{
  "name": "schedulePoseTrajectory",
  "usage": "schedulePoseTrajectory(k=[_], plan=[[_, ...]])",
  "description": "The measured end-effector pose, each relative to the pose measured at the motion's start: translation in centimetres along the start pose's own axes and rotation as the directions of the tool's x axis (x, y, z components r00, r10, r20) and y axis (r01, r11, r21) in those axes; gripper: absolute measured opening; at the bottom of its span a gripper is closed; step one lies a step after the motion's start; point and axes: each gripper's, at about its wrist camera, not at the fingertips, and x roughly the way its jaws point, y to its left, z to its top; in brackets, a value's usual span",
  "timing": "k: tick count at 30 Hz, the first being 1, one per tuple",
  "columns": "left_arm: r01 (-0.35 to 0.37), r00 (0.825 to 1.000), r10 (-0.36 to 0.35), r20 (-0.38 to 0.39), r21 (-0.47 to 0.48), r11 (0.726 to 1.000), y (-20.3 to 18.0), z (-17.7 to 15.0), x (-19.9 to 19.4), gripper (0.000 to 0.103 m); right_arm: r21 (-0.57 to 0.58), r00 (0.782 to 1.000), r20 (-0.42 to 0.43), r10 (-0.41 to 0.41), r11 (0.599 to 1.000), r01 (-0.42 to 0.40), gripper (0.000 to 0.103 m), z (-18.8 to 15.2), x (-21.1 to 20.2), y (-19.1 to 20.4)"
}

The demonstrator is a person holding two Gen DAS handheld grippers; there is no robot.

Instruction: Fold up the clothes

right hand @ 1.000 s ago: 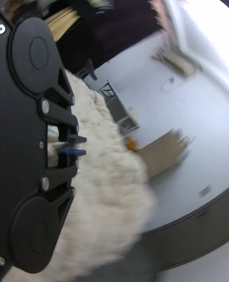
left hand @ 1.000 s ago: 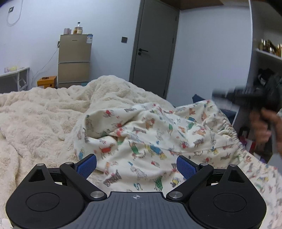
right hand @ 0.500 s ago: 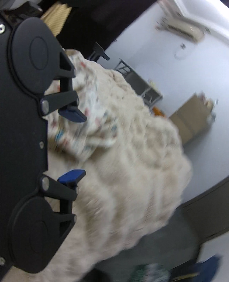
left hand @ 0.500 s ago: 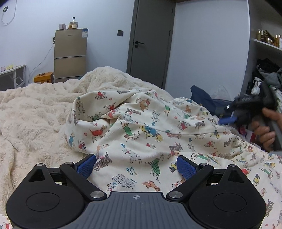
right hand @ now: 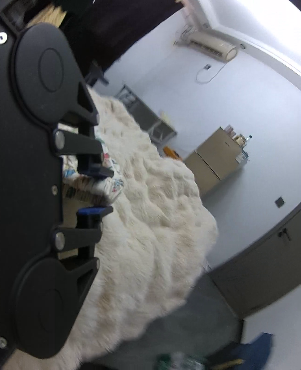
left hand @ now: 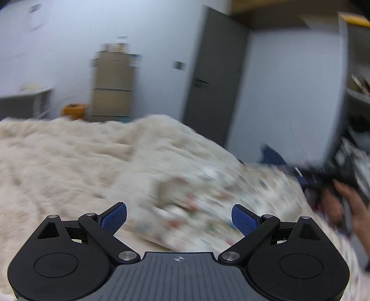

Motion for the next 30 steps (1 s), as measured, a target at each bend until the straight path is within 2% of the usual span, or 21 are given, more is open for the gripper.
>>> schedulePoseTrajectory(k=[1, 3, 5, 6, 7, 8, 10, 11, 13, 14, 15, 16, 17, 19, 21, 22, 23, 25, 26, 28, 30], plan=[[-0.009, 1.000, 0.009, -0.027, -0.030, 1.000, 1.3, 0.2, 0.7, 0.096, -0.035, 0.998, -0.060, -0.033, 0.999, 0.031, 0.058, -0.6, 0.1, 0.2], [-0.029, 0.996, 0.021, -0.083, -0.086, 0.996, 3.8, 0.4, 2.1, 0.096, -0.072, 0.993, -0.105, -0.060, 0.996, 0.053, 0.058, -1.8, -0.1, 0.3], [0.035, 0.989, -0.057, -0.137, -0.157, 0.987, 5.4, 0.0, 3.7, 0.096, -0.028, 0.992, -0.126, -0.010, 1.000, 0.007, 0.058, -2.7, -1.2, -0.6], [0.113, 0.972, -0.158, -0.176, -0.239, 0.964, 6.4, -0.6, 5.1, 0.096, -0.005, 0.991, -0.136, 0.015, 1.000, -0.016, 0.058, -3.2, -1.7, -1.0], [0.144, 0.962, -0.200, -0.187, -0.275, 0.950, 6.9, -0.9, 5.7, 0.096, 0.032, 0.988, -0.147, 0.054, 0.998, -0.050, 0.059, -3.6, -2.3, -1.5], [0.206, 0.940, -0.282, -0.194, -0.338, 0.918, 6.9, -1.5, 7.2, 0.096, 0.037, 0.985, -0.160, 0.069, 0.997, -0.064, 0.059, -3.9, -2.6, -1.7], [0.218, 0.932, -0.305, -0.195, -0.368, 0.904, 6.9, -1.9, 8.7, 0.091, 0.033, 0.975, -0.196, 0.101, 0.995, -0.096, 0.059, -4.5, -3.0, -1.7], [0.201, 0.936, -0.290, -0.201, -0.372, 0.906, 6.8, -2.1, 9.1, 0.067, 0.026, 0.969, -0.219, 0.118, 0.993, -0.115, 0.060, -4.9, -3.1, -1.7], [0.182, 0.940, -0.275, -0.202, -0.385, 0.905, 6.7, -2.4, 9.9, 0.036, 0.029, 0.948, -0.270, 0.170, 0.985, -0.168, 0.058, -5.5, -3.0, -1.6], [0.190, 0.940, -0.283, -0.190, -0.397, 0.898, 6.9, -2.4, 10.0, 0.024, 0.041, 0.932, -0.298, 0.205, 0.979, -0.202, 0.056, -5.8, -2.8, -1.5], [0.198, 0.940, -0.291, -0.178, -0.410, 0.890, 7.1, -2.4, 10.1, 0.014, 0.015, 0.929, -0.317, 0.192, 0.980, -0.198, 0.053, -6.3, -2.4, -1.2], [0.208, 0.944, -0.289, -0.161, -0.390, 0.897, 7.3, -1.8, 9.6, 0.009, -0.012, 0.925, -0.336, 0.178, 0.981, -0.193, 0.041, -6.8, -2.0, -0.8], [0.218, 0.947, -0.287, -0.144, -0.368, 0.904, 7.6, -1.1, 9.1, 0.008, -0.039, 0.921, -0.354, 0.164, 0.981, -0.189, 0.037, -7.4, -1.5, -0.4], [0.204, 0.961, -0.245, -0.125, -0.273, 0.940, 7.4, 0.4, 8.0, 0.008, -0.086, 0.923, -0.361, 0.135, 0.981, -0.177, 0.035, -7.8, -1.3, 0.1], [0.147, 0.983, -0.155, -0.098, -0.079, 0.986, 6.1, 2.9, 5.5, 0.008, -0.108, 0.926, -0.356, 0.124, 0.979, -0.172, 0.035, -8.0, -1.4, 0.5], [0.112, 0.991, -0.110, -0.077, 0.021, 0.993, 5.5, 4.1, 4.3, 0.008, -0.112, 0.926, -0.356, 0.122, 0.979, -0.172, 0.035, -8.1, -1.3, 0.6], [0.009, 1.000, -0.002, -0.031, 0.221, 0.975, 4.0, 5.9, 2.1, 0.008, -0.115, 0.927, -0.356, 0.120, 0.979, -0.171, 0.035, -8.1, -1.3, 0.6], [-0.071, 0.997, 0.076, -0.003, 0.345, 0.936, 3.0, 6.9, 0.9, 0.008, -0.119, 0.926, -0.357, 0.118, 0.978, -0.171, 0.035, -8.2, -1.1, 0.7], [-0.148, 0.989, 0.144, 0.042, 0.431, 0.890, 2.2, 7.5, 0.0, 0.009, -0.118, 0.926, -0.358, 0.119, 0.978, -0.172, 0.035, -8.2, -1.1, 0.7], [-0.286, 0.957, 0.261, 0.129, 0.579, 0.763, 0.8, 7.8, -0.8, 0.010, -0.125, 0.925, -0.359, 0.120, 0.977, -0.175, 0.037, -8.3, -1.0, 1.0], [-0.400, 0.911, 0.343, 0.230, 0.697, 0.595, -0.7, 6.8, -0.7, 0.012, -0.130, 0.925, -0.360, 0.123, 0.975, -0.180, 0.041, -8.4, -0.8, 1.0]])
